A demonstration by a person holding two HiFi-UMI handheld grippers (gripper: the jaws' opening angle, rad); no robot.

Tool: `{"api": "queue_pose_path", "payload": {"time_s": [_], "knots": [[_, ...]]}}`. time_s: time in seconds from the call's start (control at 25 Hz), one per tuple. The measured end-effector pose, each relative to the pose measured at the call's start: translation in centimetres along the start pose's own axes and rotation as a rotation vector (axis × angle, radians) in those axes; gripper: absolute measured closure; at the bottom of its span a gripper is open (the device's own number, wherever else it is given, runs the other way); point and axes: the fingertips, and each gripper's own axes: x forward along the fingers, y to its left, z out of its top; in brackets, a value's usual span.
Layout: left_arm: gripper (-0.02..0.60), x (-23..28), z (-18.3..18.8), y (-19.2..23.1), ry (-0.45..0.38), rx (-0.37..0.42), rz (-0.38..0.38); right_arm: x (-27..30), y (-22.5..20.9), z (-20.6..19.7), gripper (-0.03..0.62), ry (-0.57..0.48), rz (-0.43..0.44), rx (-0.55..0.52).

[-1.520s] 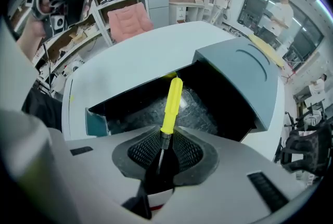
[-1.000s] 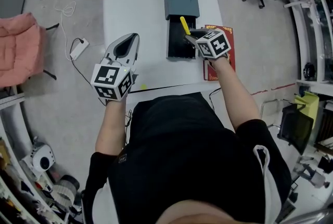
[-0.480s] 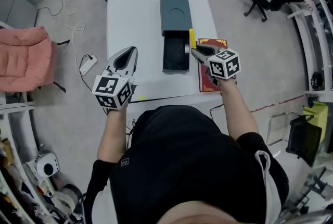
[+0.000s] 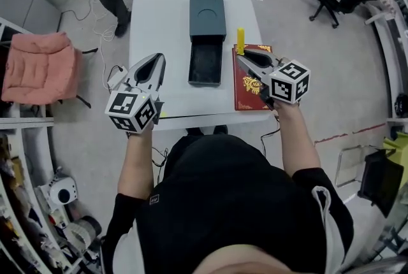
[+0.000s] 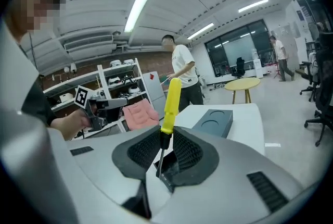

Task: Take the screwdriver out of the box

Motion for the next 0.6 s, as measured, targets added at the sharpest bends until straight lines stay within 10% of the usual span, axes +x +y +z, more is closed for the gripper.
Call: {"api": "queue_pose_path", "payload": {"time_s": [0.6], "knots": [[0.563, -2.8, 1.8, -2.5, -0.029, 0.035, 0.084, -6.3, 2.1, 3.5, 0.507, -0.214, 0.129, -0.004]]}}
